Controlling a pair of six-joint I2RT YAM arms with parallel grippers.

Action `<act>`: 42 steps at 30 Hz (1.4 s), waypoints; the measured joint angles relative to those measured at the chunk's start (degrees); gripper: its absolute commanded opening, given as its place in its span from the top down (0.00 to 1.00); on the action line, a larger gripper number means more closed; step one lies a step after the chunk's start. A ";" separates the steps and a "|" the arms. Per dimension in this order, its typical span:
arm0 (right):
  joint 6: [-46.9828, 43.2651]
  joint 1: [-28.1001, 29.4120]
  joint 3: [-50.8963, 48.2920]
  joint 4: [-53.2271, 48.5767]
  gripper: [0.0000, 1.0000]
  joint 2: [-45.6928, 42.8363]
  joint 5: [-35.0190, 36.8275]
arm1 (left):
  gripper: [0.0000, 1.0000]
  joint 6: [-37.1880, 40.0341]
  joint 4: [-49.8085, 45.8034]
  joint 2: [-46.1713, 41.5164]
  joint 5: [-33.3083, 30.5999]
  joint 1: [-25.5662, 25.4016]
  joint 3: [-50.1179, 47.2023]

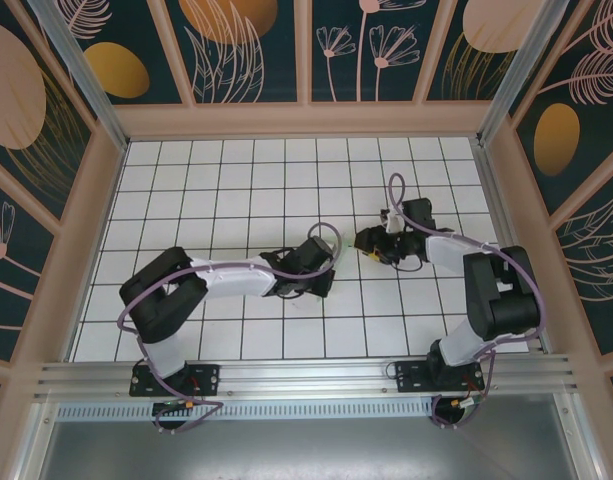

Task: Fold a paper plane with a square sheet of paper (fold left side to right side)
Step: Fold the wing for the fifth time at the center of the table.

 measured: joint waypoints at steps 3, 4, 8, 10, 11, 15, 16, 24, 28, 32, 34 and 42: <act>0.66 0.90 -2.45 1.18 0.46 -1.36 0.68 | 1.00 -1.29 2.71 -0.90 2.69 1.46 -1.88; 0.92 1.49 -3.08 1.70 0.46 -1.77 0.87 | 1.00 -1.68 3.58 -0.92 3.61 1.75 -2.32; 2.29 4.39 -3.96 3.85 0.46 -2.16 1.95 | 1.00 -2.99 6.19 -0.92 6.49 2.12 -3.50; 2.95 5.70 -3.98 4.85 0.46 -2.16 2.36 | 1.00 -3.50 6.99 -0.92 7.58 2.21 -3.76; 3.30 6.25 -3.96 5.20 0.46 -2.14 2.73 | 1.00 -3.72 7.32 -0.92 8.00 2.27 -3.85; 3.78 8.09 -3.48 5.75 0.46 -1.38 4.13 | 1.00 -5.16 9.79 -0.92 9.77 2.86 -4.68; 3.91 8.50 -3.28 5.95 0.46 -0.94 4.59 | 1.00 -5.53 10.21 -0.92 10.12 3.02 -4.87; 5.01 10.32 -1.99 6.97 0.46 2.21 5.31 | 1.00 -7.52 12.96 -0.50 12.39 3.69 -5.49; 5.03 10.84 -1.18 6.93 0.46 3.26 5.42 | 1.00 -8.37 14.23 0.15 12.98 3.80 -5.64; 4.96 11.32 0.28 6.12 0.47 4.68 6.43 | 1.00 -9.07 15.58 0.92 13.86 4.04 -6.16; 4.92 11.50 1.11 5.33 0.48 5.25 6.91 | 0.99 -9.44 15.80 1.29 13.99 4.13 -6.29; 4.76 11.69 2.54 3.21 0.49 6.80 8.28 | 0.95 -10.29 16.98 2.51 14.95 4.35 -6.58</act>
